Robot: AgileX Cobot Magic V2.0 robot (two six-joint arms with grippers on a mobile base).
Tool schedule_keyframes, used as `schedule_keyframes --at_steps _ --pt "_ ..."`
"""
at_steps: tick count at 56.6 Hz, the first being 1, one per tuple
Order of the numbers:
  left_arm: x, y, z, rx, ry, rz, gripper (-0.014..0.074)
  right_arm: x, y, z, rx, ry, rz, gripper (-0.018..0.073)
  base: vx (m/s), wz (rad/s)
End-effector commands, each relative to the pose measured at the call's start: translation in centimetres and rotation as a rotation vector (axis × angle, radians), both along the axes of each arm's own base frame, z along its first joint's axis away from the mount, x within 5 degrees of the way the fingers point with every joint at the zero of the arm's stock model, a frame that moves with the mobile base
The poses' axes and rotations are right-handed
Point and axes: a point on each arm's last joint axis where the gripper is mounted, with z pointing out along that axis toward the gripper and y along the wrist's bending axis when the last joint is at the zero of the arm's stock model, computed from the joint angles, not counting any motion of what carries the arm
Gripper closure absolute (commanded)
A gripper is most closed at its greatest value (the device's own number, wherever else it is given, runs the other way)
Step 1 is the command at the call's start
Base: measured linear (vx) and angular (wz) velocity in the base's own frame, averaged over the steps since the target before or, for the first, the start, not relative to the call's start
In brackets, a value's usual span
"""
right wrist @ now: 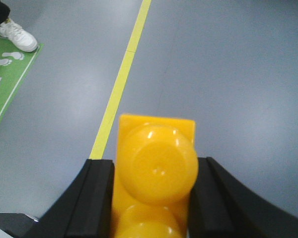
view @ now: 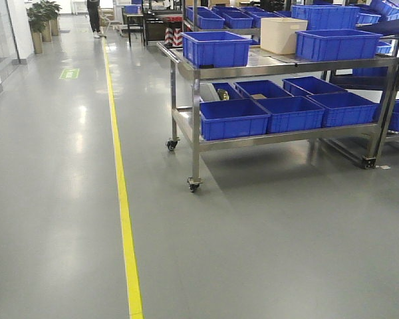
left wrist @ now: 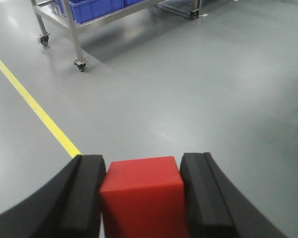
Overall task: Pick red and yellow blocks into blue bin
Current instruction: 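Drive the base away from the table holding both blocks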
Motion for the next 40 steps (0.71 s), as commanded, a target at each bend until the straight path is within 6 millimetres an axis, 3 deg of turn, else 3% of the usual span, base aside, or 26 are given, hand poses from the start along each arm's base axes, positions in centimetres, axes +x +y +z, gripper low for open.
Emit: schedule_keyframes --at_steps 1,40 --pt "0.18 -0.10 1.36 -0.044 -0.086 0.000 0.0293 0.41 0.14 1.38 0.026 -0.090 0.007 0.0349 0.22 -0.12" --pt "0.18 -0.10 1.36 -0.044 -0.086 0.000 0.0293 0.42 0.14 1.39 0.026 -0.091 0.007 0.0349 0.27 -0.24"
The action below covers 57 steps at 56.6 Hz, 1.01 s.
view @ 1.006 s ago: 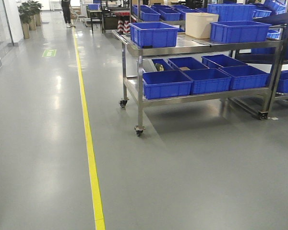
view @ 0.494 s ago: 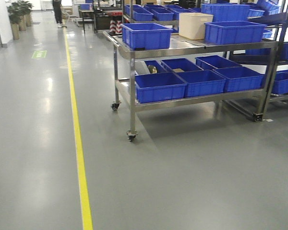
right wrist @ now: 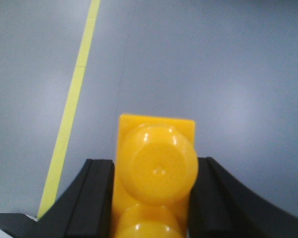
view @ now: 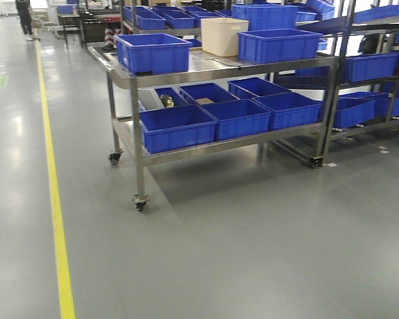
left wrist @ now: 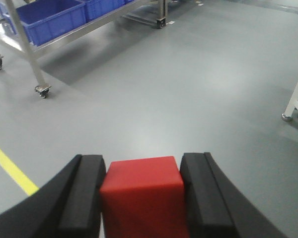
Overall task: Pick red and yellow blocks into blue bin
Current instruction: 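Drive the base away from the table holding both blocks, then drive the base along the shelves to the large blue bin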
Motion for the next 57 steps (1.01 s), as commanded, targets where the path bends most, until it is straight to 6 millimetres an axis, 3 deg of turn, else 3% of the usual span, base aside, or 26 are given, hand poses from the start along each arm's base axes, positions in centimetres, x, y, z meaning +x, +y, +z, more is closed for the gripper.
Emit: schedule_keyframes --at_steps 1,57 --pt "0.18 -0.10 1.36 -0.044 -0.086 0.000 0.0293 0.42 0.14 1.39 0.026 -0.091 0.007 0.0349 0.31 -0.24" --pt "0.18 -0.10 1.36 -0.044 -0.086 0.000 0.0293 0.42 0.14 1.39 0.026 -0.091 0.007 0.0349 0.37 -0.12"
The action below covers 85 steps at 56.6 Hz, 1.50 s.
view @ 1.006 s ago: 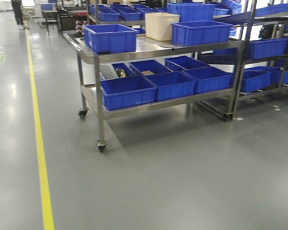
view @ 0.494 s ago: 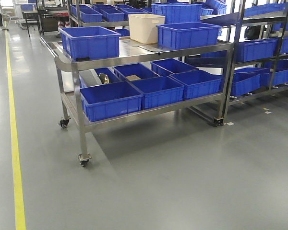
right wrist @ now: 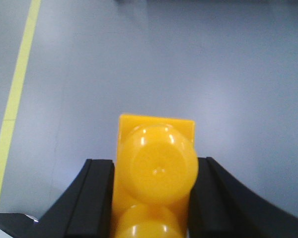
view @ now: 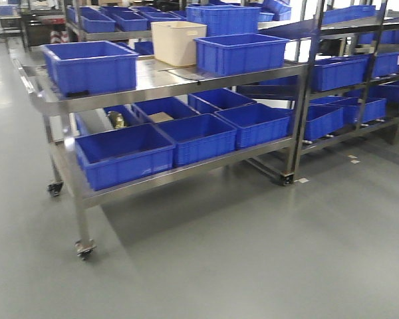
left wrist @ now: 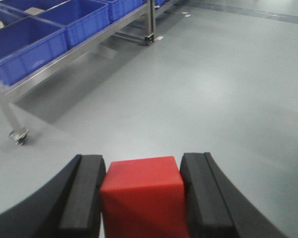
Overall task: Pick red and yellow blocks into blue bin
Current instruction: 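Drive the base along the shelves to the large blue bin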
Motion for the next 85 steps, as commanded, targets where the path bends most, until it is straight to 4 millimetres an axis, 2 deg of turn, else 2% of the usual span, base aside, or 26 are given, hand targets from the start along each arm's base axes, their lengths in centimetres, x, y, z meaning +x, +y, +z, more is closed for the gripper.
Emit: schedule_keyframes --at_steps 1,37,85 --pt "0.18 -0.10 1.36 -0.046 -0.085 0.000 0.0293 0.41 0.13 1.37 0.025 -0.089 0.007 0.0349 0.38 -0.30" --pt "0.18 -0.10 1.36 -0.045 -0.084 0.000 0.0293 0.41 0.13 1.38 0.025 -0.089 0.007 0.0349 0.38 -0.37" --pt "0.18 -0.10 1.36 -0.045 -0.084 0.000 0.0293 0.41 0.14 1.38 0.026 -0.090 0.007 0.0349 0.43 -0.17"
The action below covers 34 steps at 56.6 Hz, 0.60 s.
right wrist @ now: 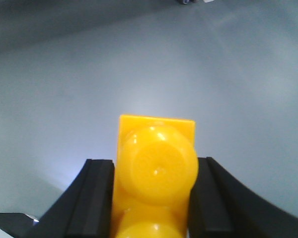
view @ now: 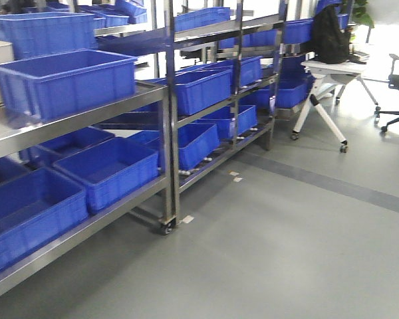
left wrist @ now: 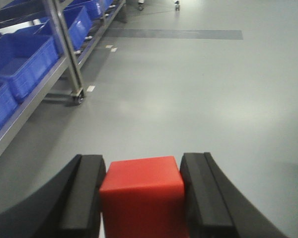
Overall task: Pick red and yellow blocks into blue bin
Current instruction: 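Drive the base along the shelves to the large blue bin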
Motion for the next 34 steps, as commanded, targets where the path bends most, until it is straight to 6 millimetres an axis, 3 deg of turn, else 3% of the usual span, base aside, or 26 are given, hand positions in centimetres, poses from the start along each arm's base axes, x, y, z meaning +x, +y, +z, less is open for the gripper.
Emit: schedule_keyframes --at_steps 1,34 --pt "0.18 -0.10 1.40 -0.046 -0.086 0.000 0.0293 0.42 0.14 1.40 0.027 -0.092 0.007 0.0349 0.44 -0.28" --pt "0.18 -0.10 1.40 -0.046 -0.086 0.000 0.0293 0.42 0.14 1.39 0.026 -0.091 0.007 0.0349 0.44 -0.23"
